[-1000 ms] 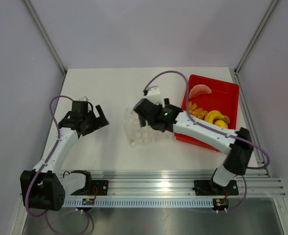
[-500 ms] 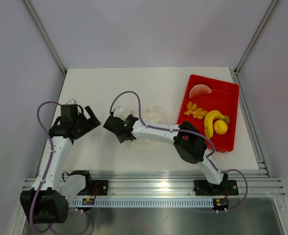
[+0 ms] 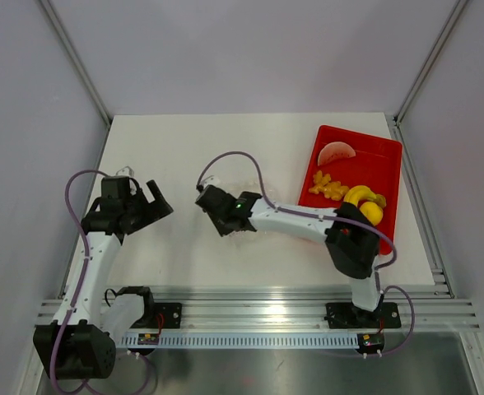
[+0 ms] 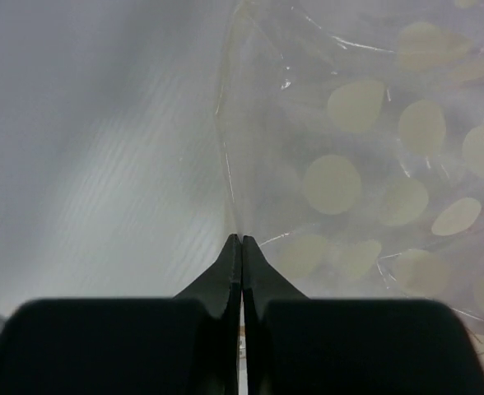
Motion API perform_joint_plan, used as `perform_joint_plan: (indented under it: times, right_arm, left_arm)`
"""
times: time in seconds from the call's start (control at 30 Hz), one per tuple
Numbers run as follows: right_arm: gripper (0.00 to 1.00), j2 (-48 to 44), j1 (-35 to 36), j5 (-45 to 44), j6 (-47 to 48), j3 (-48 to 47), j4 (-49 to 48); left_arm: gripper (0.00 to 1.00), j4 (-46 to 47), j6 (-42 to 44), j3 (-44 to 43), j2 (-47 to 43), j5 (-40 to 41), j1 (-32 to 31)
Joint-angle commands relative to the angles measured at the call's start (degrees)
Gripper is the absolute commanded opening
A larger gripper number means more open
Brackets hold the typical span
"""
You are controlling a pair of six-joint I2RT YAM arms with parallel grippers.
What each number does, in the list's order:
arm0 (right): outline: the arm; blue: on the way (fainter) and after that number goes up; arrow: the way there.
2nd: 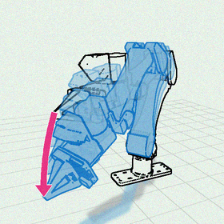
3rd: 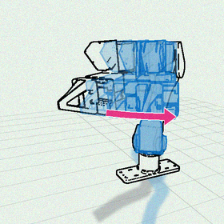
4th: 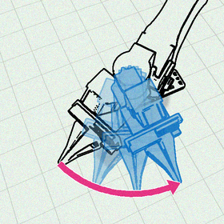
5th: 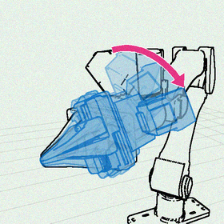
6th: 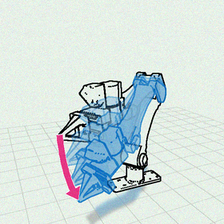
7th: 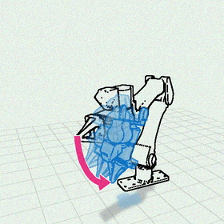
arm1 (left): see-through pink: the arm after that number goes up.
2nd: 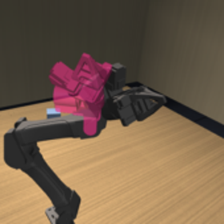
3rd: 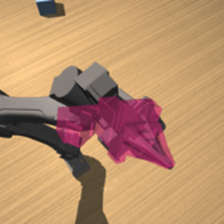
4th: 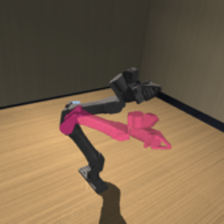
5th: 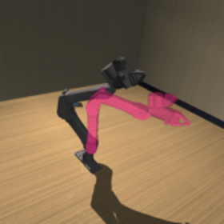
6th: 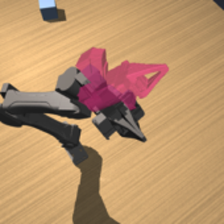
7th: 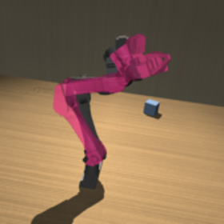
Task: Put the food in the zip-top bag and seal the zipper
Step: Pick up the zipper food storage bag at the center of the board.
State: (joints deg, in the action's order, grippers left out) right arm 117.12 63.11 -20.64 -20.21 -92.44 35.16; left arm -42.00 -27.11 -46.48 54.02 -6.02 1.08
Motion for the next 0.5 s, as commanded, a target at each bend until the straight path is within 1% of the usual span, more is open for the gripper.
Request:
perform_joint_plan:
  times: [0.0,0.03,0.1,0.13,0.17,0.23,0.3,0.33,0.37,0.4,0.43,0.47]
  right_arm:
    - [0.00,-15.3,-3.3,14.7,5.0,6.1,-9.6]
    - [0.00,-17.3,-4.2,16.7,4.7,9.3,-10.4]
    - [0.00,-22.4,-6.9,22.3,3.3,13.8,-11.8]
    - [0.00,-24.3,-7.6,23.9,2.7,15.5,-14.5]
    - [0.00,-27.4,-8.3,27.2,1.8,17.1,-16.2]
    - [0.00,-31.1,-10.1,29.9,0.2,20.8,-19.9]
    - [0.00,-32.7,-11.6,33.4,-1.8,22.9,-22.0]
    - [0.00,-33.9,-12.0,34.5,-2.5,23.5,-23.8]
    - [0.00,-34.4,-12.4,37.1,-3.8,24.1,-24.9]
    - [0.00,-34.8,-12.7,38.5,-4.6,25.3,-26.1]
    - [0.00,-35.4,-13.1,40.8,-5.1,25.7,-28.3]
    - [0.00,-35.6,-13.3,41.8,-6.4,26.2,-29.3]
  left_arm:
    - [0.99,0.9,3.0,-2.4,-2.0,-7.1,-0.5]
    - [0.98,2.1,3.0,-2.2,-3.1,-8.4,-0.7]
    - [0.96,4.3,2.6,-1.2,-4.4,-14.4,-0.6]
    - [0.95,7.1,2.3,-0.8,-5.6,-17.2,-2.1]
    - [0.95,8.3,1.4,-0.5,-5.8,-21.9,-2.5]
    - [0.93,11.8,0.1,0.1,-6.0,-27.0,-4.0]
    - [0.92,14.5,-2.3,0.5,-6.5,-29.5,-4.8]
    - [0.91,17.4,-4.6,1.5,-6.7,-31.6,-4.8]
    - [0.86,19.1,-5.9,1.9,-7.2,-32.6,-4.8]
    - [0.85,21.0,-7.4,2.6,-7.2,-34.0,-5.0]
    - [0.84,25.0,-10.2,3.5,-7.3,-36.3,-5.1]
    - [0.81,26.7,-11.4,3.8,-7.3,-37.1,-5.2]
